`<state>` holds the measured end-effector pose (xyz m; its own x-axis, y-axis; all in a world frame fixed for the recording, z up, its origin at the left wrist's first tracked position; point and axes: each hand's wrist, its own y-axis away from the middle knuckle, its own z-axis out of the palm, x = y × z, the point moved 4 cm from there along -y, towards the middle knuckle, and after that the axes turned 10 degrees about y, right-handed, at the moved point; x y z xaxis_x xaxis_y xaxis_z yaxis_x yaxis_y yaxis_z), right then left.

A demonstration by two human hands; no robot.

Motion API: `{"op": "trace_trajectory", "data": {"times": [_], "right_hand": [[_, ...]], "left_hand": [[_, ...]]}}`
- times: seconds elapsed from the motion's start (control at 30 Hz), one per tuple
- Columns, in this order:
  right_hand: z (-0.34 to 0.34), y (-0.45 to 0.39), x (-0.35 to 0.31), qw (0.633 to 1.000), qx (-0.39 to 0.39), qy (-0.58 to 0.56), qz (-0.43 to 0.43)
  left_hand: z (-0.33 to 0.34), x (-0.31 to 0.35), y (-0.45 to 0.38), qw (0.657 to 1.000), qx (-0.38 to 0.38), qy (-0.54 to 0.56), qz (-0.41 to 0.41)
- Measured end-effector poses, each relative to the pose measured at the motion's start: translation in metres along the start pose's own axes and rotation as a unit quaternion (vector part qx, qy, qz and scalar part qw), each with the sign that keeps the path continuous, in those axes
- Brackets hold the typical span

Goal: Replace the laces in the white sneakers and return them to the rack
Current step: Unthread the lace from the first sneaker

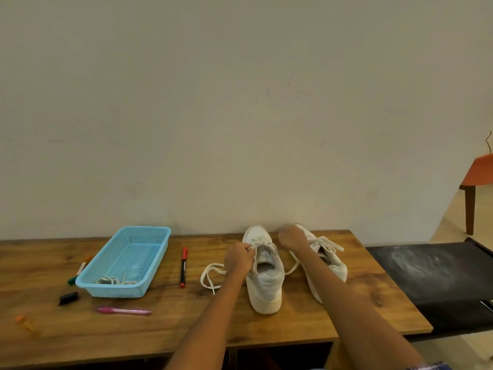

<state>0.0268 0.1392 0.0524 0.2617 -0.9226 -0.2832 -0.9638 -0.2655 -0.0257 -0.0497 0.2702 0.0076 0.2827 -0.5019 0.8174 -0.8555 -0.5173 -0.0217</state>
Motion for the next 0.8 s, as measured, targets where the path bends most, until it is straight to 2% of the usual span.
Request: {"op": "trace_trajectory", "data": {"times": [0.03, 0.07, 0.2, 0.3, 0.4, 0.53, 0.67, 0.8], "right_hand": [[0.013, 0.002, 0.003, 0.998, -0.050, 0.023, -0.002], [0.017, 0.006, 0.003, 0.998, -0.063, 0.008, 0.007], [0.010, 0.009, -0.011, 0.996, 0.022, -0.083, -0.005], [0.025, 0.020, -0.029, 0.997, -0.030, -0.021, -0.063], [0.040, 0.031, -0.024, 0.999, 0.005, 0.020, -0.033], [0.035, 0.032, -0.021, 0.997, 0.050, 0.052, 0.002], [0.037, 0.033, -0.026, 0.993, 0.037, 0.102, -0.036], [0.036, 0.033, -0.023, 0.994, 0.058, 0.093, -0.016]], "left_hand": [[-0.001, 0.000, 0.000, 1.000, 0.002, -0.001, -0.001], [-0.001, 0.000, 0.001, 1.000, 0.005, -0.001, -0.003], [-0.001, 0.000, 0.001, 1.000, 0.011, -0.001, 0.002], [0.000, -0.001, 0.002, 1.000, 0.015, -0.006, 0.005], [0.002, 0.001, 0.004, 0.999, 0.024, -0.030, 0.005], [0.005, 0.025, 0.008, 0.983, 0.049, -0.168, 0.054], [0.009, 0.052, -0.001, 0.979, 0.025, -0.163, 0.122], [0.011, 0.050, -0.009, 0.977, 0.009, -0.156, 0.142]]}}
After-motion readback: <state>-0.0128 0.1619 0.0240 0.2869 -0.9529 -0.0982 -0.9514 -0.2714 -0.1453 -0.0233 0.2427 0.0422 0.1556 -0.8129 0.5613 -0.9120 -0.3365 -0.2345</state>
